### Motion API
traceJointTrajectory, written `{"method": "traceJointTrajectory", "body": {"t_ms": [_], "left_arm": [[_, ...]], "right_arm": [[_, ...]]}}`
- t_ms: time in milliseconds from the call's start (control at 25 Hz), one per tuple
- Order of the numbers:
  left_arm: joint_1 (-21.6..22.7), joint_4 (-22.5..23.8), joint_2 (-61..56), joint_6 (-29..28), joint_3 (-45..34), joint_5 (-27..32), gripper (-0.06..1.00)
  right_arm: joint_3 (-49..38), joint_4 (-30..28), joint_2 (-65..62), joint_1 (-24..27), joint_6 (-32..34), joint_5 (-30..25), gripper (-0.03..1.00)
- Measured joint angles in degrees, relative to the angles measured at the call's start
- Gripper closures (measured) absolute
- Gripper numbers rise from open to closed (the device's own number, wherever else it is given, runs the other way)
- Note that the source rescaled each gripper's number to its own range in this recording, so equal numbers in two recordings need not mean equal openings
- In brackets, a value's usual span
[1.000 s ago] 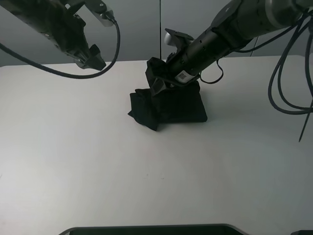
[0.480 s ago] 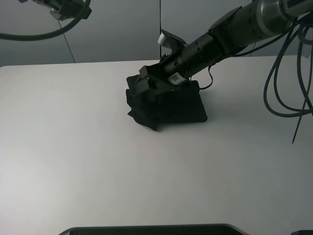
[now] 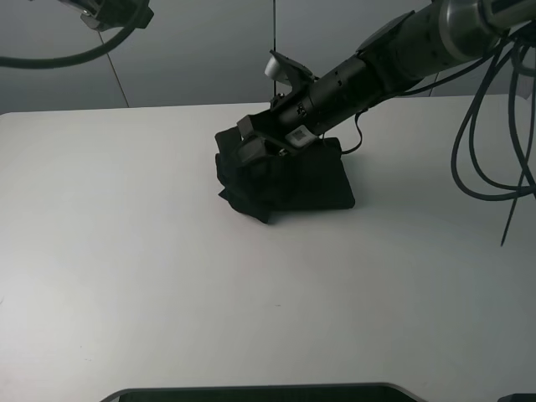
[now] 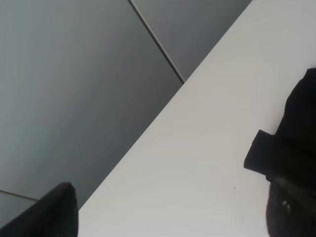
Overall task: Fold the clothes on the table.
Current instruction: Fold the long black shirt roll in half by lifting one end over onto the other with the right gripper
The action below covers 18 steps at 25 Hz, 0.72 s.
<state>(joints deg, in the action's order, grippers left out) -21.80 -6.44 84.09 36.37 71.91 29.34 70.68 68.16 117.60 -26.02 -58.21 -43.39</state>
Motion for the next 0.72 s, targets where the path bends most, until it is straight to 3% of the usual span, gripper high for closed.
{"method": "traceJointTrajectory", "body": {"t_ms": [280, 480, 720], "left_arm": [[0.0, -0.7, -2.91, 0.0, 0.0, -0.35, -0.05], [0.0, -0.94, -6.88, -0.23, 0.0, -0.35, -0.05], [0.0, -0.94, -11.36, -0.23, 0.0, 0.19, -0.05]], "right_arm": [[0.0, 0.11, 0.38, -6.16, -0.71, 7.66, 0.72], [0.0, 1.1, 4.05, -9.47, -0.84, 9.39, 0.72], [0.0, 1.28, 4.18, -9.86, -1.39, 10.04, 0.72]]}}
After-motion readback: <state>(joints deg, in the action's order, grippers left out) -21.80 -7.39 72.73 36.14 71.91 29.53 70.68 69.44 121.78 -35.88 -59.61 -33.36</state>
